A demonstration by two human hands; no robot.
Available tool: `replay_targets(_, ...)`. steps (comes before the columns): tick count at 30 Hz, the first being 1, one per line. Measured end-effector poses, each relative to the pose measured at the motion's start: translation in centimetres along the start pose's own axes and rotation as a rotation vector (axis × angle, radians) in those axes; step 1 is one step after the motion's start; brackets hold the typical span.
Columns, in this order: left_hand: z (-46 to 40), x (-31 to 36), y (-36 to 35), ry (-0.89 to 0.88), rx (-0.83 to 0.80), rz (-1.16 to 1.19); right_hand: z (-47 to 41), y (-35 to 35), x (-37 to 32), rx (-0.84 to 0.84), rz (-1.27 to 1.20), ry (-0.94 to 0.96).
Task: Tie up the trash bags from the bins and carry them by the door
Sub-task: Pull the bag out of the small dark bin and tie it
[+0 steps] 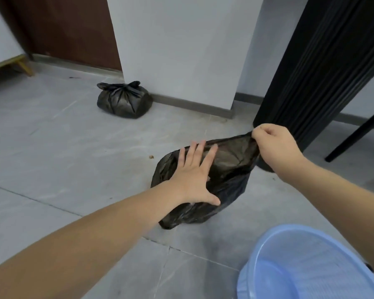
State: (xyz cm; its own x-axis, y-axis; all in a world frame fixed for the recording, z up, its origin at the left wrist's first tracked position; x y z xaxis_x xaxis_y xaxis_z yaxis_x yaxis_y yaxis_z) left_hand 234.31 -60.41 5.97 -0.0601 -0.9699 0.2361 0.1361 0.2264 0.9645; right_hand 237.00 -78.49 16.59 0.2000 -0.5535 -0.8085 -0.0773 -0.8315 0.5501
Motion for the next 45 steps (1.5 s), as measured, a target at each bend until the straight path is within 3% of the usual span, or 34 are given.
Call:
replay_targets(5,-2.9,0.9,1.5,0.177,0.182,-0.009,-0.8,2.1,-1.4,0.342,-0.452,-0.151)
replay_targets(10,-3.5,-0.4,4.3,0.209,0.190,0.497,-0.4,2.9,-1.7,0.437,-0.687,-0.337)
replay_targets(12,-3.2,-1.4,4.8,0.225,0.135,0.510,-0.4,3.1,-1.8,0.361,-0.563,-0.328)
replay_targets(15,-2.7,-2.8,4.9,0.284,-0.068,0.509,0.2,2.6,-3.0,0.070,-0.240,-0.297)
replay_targets(18,-2.0,-2.8,5.0,0.286,-0.203,0.672,1.2,1.1,-4.5,-0.371,0.510,0.089)
replay_targets(20,-1.3,-2.5,5.2,0.256,-0.229,0.730,2.4,-0.3,-5.8,-0.537,0.758,0.260)
replay_targets(24,-0.3,-2.4,5.8,0.205,-0.279,0.731,3.9,-1.7,-6.8,-0.603,1.024,0.392)
replay_targets(29,1.1,-2.8,5.0,0.322,-0.497,1.000,4.4,-4.5,-5.6,-0.697,1.319,0.307)
replay_targets(31,1.4,-3.2,4.6,0.371,-0.564,0.860,4.1,-5.4,-4.5,-0.721,1.280,0.311)
replay_targets(34,2.0,-4.3,3.7,0.368,-0.589,0.228,3.8,-5.1,-2.5,-0.777,1.228,0.203)
replay_targets(36,2.5,-5.1,2.8,0.351,-0.594,-0.052,3.9,-4.5,-1.3,-0.796,1.239,0.135)
replay_targets(39,2.9,-6.2,1.0,0.386,-0.589,-0.221,4.4,-4.2,0.6,-0.867,1.234,-0.016)
replay_targets(43,2.7,-6.8,-0.1,0.427,-0.290,-0.437,5.5,-5.4,2.2,-1.042,1.115,-0.263)
replay_targets(45,3.0,-7.3,-1.0,0.503,-0.294,-0.282,6.0,-5.5,2.0,-1.108,0.978,-0.401)
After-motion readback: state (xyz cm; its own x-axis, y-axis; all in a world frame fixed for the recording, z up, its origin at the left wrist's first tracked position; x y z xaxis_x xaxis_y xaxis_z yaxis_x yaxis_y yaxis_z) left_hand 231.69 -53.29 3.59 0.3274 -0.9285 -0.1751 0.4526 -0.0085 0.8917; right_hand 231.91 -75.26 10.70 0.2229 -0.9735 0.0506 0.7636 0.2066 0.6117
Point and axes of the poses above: each hand's wrist, its own z-axis away from the middle knuckle, its own y-axis out of the back of the hand, x = y × z, the point moved 3 cm from there along -z, towards the middle knuckle, and after that the axes turned 14 degrees about y, right-handed, at the moved point
